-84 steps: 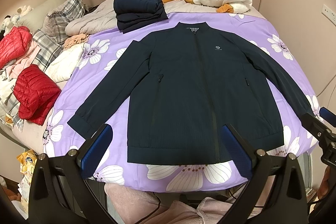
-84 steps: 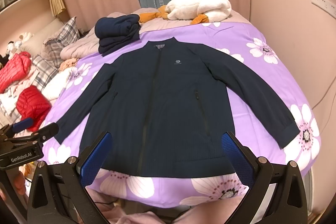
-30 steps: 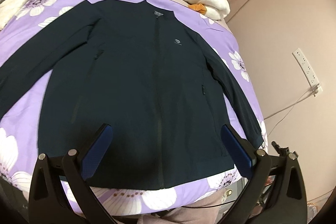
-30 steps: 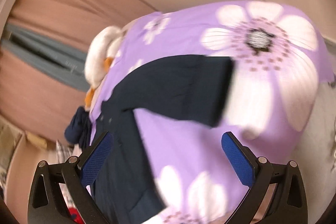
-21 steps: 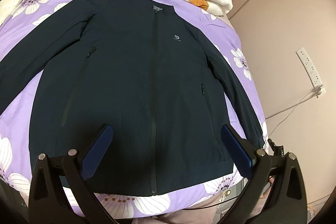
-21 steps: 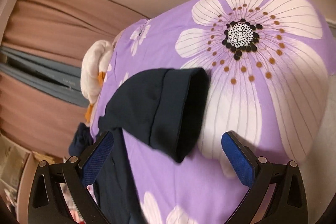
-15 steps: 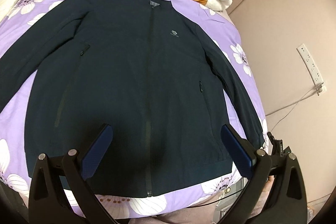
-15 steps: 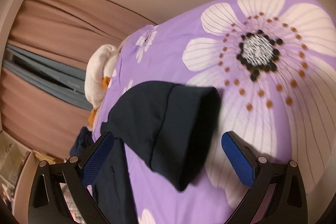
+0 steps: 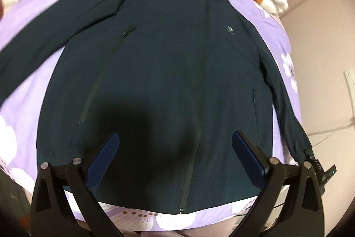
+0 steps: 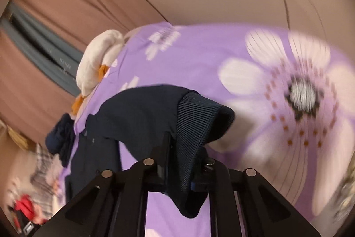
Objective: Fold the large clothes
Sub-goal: 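Grasp the cuff of the navy jacket sleeve with the right tool, then carry the sleeve across the jacket chest with the right tool, release, then grasp the cuff of the other sleeve with the left tool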
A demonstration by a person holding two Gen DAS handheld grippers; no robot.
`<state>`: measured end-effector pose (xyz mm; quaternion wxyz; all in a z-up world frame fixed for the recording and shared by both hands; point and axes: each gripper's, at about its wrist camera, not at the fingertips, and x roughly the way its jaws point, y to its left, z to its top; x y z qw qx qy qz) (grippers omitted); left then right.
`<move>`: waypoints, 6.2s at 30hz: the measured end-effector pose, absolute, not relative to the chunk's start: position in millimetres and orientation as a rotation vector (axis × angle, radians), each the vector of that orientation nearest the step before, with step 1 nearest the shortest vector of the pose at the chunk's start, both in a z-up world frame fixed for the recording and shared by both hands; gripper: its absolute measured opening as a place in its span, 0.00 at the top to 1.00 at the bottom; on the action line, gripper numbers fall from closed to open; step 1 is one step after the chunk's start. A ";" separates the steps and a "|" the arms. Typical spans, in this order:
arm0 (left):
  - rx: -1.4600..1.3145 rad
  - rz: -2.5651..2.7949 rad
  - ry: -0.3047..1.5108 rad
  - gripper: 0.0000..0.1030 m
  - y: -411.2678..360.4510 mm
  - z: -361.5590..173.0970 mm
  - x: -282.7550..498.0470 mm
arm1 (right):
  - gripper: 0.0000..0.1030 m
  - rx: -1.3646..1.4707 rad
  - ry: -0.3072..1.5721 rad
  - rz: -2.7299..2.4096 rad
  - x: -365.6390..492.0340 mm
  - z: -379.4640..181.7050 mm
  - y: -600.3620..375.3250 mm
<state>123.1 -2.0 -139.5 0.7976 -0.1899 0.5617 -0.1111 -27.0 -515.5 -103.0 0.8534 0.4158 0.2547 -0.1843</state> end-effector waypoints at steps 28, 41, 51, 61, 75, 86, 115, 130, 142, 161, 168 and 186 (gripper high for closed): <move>-0.481 -0.037 1.139 0.01 135.5 -166.4 199.3 | 0.76 -0.226 1.095 0.161 360.0 -121.9 -40.5; -0.531 -0.181 1.053 0.01 113.9 -150.2 239.9 | 0.33 0.231 0.887 0.284 331.4 -68.6 -211.6; -0.574 -0.449 0.999 0.16 18.0 -141.0 316.2 | 0.32 0.647 0.780 -0.091 327.5 -111.9 -424.3; -0.286 -0.357 1.152 0.78 -32.2 -207.3 357.8 | 0.32 0.774 0.795 -0.014 384.9 -145.8 -436.6; -0.289 -0.361 1.163 0.90 -12.7 -213.5 356.2 | 0.64 0.652 0.865 -0.192 378.4 -149.3 -445.6; -0.284 -0.338 1.150 0.92 -22.6 -210.8 358.7 | 0.61 0.245 0.934 0.043 314.8 -139.1 -379.8; -0.878 -0.055 0.803 0.07 244.0 -153.9 30.9 | 0.41 0.375 0.818 0.359 124.7 -110.7 -256.9; -1.342 -0.069 0.781 0.06 318.5 -224.1 -2.3 | 0.41 0.362 0.836 0.428 88.3 -96.7 -201.6; -1.401 -0.026 0.691 0.01 335.0 -227.8 31.6 | 0.41 0.334 0.841 0.428 88.8 -92.7 -189.8; -1.261 -0.021 0.740 0.06 366.1 -223.2 51.1 | 0.41 0.312 0.898 0.411 103.6 -106.6 -175.8; -1.167 -0.065 0.787 0.06 367.1 -227.8 87.8 | 0.41 0.301 0.915 0.442 108.1 -109.0 -160.1; -0.969 -0.051 0.889 0.89 330.2 -185.3 111.0 | 0.41 0.315 0.916 0.459 115.0 -117.4 -159.4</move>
